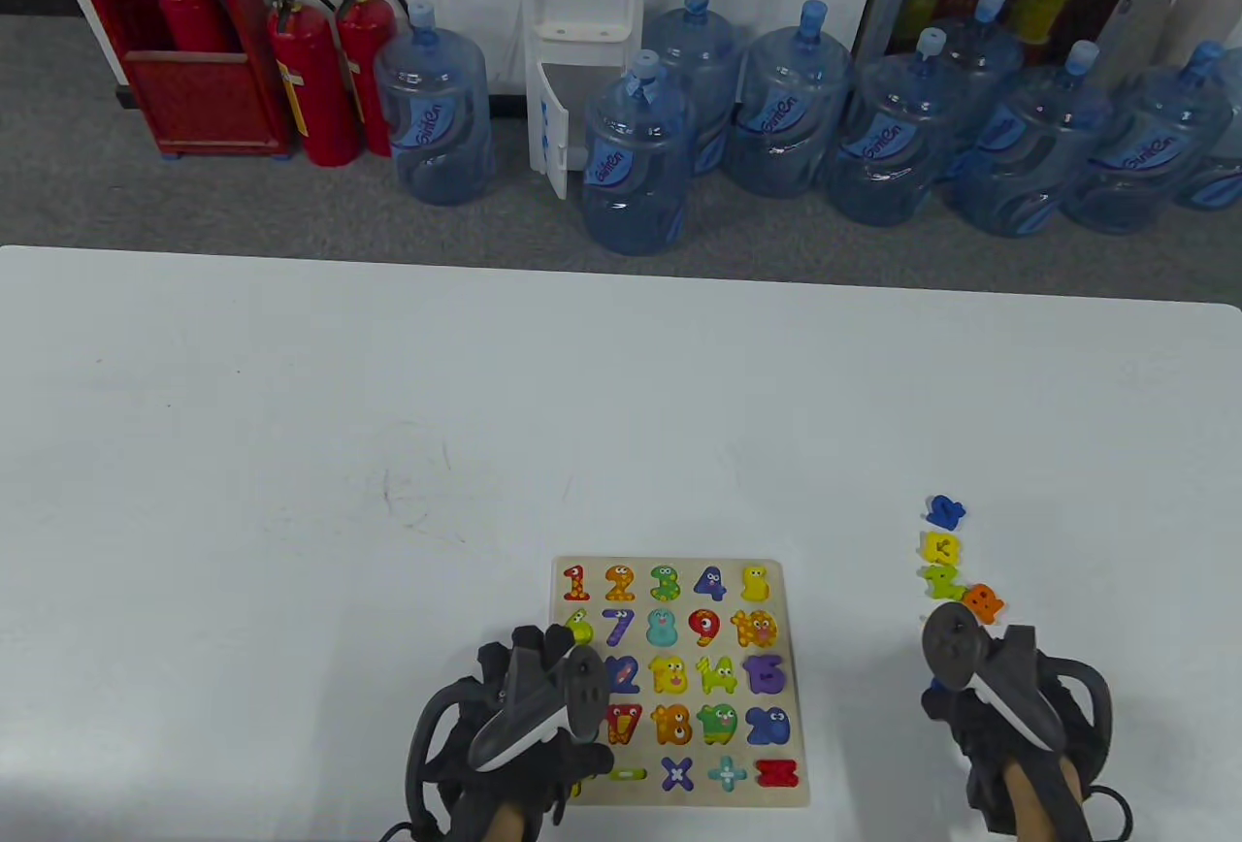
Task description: Hold math block puzzle and insert math blocks into matching slots
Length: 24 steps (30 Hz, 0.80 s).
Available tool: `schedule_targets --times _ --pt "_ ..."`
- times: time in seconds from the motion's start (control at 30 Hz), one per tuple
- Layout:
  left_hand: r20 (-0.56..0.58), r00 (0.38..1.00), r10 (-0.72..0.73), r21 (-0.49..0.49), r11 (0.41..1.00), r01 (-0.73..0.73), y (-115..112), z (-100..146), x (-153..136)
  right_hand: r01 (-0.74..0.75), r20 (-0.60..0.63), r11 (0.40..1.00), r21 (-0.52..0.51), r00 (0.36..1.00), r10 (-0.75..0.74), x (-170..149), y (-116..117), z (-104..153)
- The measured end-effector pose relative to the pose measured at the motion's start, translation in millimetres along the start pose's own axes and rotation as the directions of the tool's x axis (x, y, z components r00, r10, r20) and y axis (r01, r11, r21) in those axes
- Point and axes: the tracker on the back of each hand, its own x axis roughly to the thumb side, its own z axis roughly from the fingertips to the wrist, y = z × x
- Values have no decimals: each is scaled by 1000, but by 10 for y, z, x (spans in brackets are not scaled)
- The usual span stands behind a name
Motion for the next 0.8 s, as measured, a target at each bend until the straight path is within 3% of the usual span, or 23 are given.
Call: schedule_targets --times 0.17,0.33,0.43,0.5,0.8 --pt "-2 1000 -4 -4 1000 4 -1 2 2 -60 81 998 -33 995 63 334 -47 67" --pt "-4 1000 -3 -4 1000 3 0 6 3 0 117 1000 -28 993 3 455 -86 98" --pt "-4 1000 0 -2 1000 0 2 4 3 45 62 994 -102 997 -39 438 -151 136" --pt "-6 1000 -1 -5 1000 1 1 3 5 -29 40 985 -167 999 36 475 -196 182" --pt "-7 1000 -4 -10 1000 4 1 6 5 -176 41 981 -75 983 180 639 -51 136"
